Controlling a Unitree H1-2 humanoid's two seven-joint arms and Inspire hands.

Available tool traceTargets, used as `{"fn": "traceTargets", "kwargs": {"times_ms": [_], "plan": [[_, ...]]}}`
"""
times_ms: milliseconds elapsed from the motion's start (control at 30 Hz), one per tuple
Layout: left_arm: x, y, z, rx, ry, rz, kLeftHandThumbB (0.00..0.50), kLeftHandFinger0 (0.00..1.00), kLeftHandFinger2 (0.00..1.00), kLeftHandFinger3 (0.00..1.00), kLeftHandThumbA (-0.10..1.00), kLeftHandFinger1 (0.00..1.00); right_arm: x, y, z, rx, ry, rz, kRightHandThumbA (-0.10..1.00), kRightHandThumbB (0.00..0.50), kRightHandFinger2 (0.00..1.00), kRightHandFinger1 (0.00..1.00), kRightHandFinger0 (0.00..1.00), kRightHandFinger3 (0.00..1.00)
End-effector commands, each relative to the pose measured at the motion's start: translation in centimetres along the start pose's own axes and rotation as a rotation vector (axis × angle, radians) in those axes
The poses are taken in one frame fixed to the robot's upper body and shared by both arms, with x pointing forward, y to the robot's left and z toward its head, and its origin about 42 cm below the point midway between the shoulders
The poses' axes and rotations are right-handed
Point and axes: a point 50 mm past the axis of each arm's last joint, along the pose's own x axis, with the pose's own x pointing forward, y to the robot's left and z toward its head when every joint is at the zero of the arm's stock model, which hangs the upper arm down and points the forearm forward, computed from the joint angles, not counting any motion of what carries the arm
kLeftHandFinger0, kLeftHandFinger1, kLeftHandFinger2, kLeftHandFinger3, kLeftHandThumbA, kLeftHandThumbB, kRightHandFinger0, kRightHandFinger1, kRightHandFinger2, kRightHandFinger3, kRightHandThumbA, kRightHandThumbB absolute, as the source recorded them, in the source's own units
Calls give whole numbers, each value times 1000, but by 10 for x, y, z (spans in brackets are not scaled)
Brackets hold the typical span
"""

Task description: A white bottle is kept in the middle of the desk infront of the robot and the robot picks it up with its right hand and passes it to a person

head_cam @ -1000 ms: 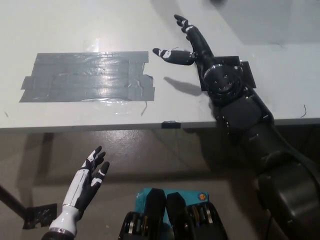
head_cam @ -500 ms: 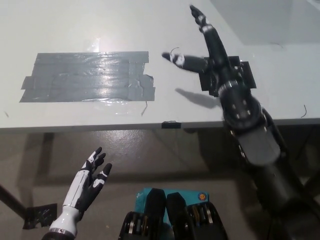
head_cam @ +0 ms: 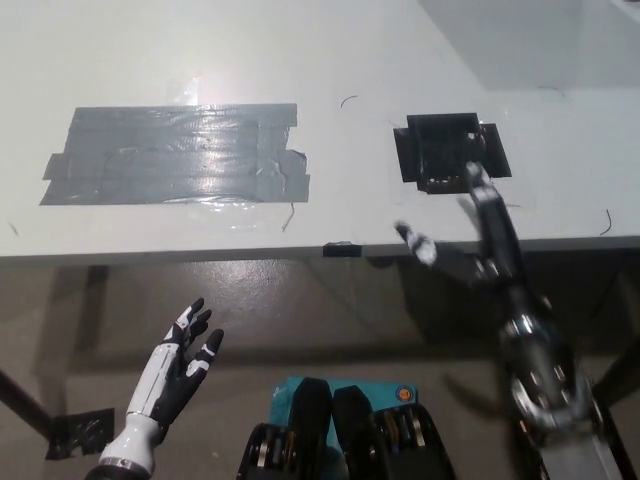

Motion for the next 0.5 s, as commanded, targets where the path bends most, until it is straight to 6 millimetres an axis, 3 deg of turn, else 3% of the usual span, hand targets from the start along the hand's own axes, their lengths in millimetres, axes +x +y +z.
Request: {"fn": "traceTargets", "kwargs": {"times_ms": [0,200,300,467], "plan": [[5,6,12,3,-77,7,8,836,1000,1000,812,1000,-55,-31,57,-11,-300,-26,811,372,1000,1000,1000,1000],[4,7,12,5,-74,8,1,844,1000,1000,812,1000,-64,-34,12,-29,-154,-10,762,317,1000,1000,1000,1000],[2,5,10,-4,-68,5,5,853,1000,1000,801,1000,-68,-32,-29,-23,-30,6,788,332,1000,1000,1000,1000],[2,5,9,1,-67,11,25,846,1000,1000,825,1000,-68,-29,-64,-28,66,43,812,307,1000,1000,1000,1000]]}}
